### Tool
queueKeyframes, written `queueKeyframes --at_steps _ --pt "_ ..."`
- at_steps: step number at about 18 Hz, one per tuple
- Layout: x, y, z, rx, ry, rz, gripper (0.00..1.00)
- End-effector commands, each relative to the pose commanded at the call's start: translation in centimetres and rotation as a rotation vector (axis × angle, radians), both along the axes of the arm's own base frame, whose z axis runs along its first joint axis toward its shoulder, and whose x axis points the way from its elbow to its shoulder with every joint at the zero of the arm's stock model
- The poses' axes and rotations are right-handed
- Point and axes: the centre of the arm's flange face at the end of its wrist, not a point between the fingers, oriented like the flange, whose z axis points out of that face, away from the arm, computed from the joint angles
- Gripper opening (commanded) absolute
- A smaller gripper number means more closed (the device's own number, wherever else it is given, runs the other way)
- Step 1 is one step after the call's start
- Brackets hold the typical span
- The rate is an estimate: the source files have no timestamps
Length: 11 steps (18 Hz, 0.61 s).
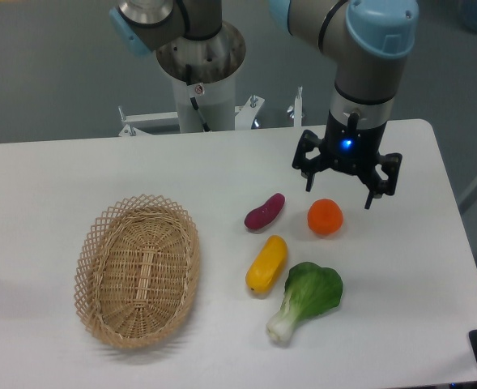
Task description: Pick up the mango from the table
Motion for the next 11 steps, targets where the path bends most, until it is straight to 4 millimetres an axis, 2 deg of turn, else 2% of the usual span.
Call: queueKeyframes --at_steps 2,4,6,11 --pt "0.12 0.04 -0.55 -0.005 -0.009 -0.002 1.00" --pt "0.01 0.15 -0.18 0.003 -0.005 -0.001 1.00" --pt "0.17 -0.06 -0.87 0.003 -0.019 -0.001 1.00" --pt "0.24 0.57 -1.04 0.080 -0.003 -0.012 1.00"
